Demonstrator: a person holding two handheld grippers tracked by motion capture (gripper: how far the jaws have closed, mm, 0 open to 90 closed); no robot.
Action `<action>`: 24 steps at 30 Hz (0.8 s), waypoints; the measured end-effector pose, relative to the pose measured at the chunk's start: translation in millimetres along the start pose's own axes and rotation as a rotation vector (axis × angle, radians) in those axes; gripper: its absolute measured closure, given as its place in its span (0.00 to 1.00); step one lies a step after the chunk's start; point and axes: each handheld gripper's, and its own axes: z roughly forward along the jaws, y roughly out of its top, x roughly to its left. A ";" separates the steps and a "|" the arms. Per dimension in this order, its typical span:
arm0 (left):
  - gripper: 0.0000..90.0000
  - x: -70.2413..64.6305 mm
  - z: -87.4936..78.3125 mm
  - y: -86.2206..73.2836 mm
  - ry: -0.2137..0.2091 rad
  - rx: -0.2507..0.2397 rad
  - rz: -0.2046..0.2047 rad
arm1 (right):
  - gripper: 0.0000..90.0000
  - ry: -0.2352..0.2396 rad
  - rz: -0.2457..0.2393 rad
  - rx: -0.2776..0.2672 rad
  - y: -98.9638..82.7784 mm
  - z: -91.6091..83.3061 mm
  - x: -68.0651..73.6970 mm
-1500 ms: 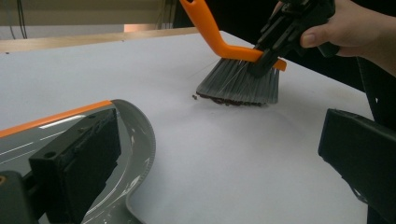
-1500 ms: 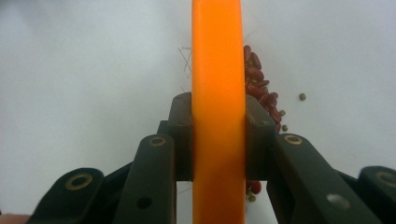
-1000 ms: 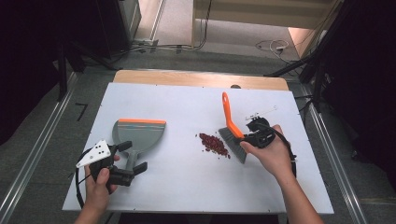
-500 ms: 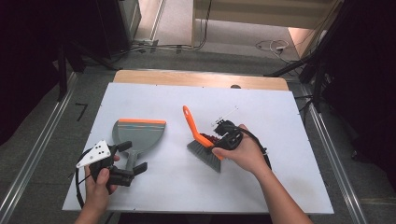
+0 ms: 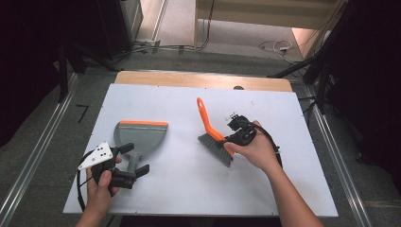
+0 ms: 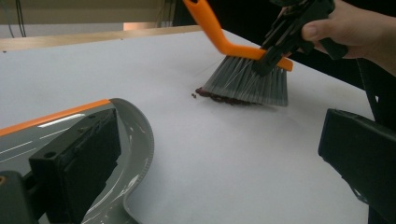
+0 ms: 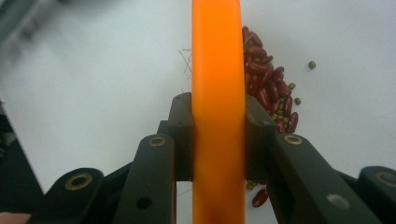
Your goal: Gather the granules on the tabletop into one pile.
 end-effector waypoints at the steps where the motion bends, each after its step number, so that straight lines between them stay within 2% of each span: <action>1: 0.00 0.0 0.1 0.0 0.000 0.000 0.001 | 0.76 -0.001 -0.002 -0.012 -1.7 -3.5 0.8; 8: 0.00 0.0 0.1 0.3 0.003 0.004 0.004 | 0.76 -0.052 -0.006 -0.126 -24.6 -32.1 -1.3; 13: 0.00 0.0 0.5 0.2 0.007 0.007 0.006 | 0.76 -0.070 0.027 -0.183 -41.3 -48.1 -9.4; 24: 0.00 1.1 0.3 -0.5 0.013 0.005 0.004 | 0.76 -0.121 0.053 -0.309 -77.1 -64.0 -23.9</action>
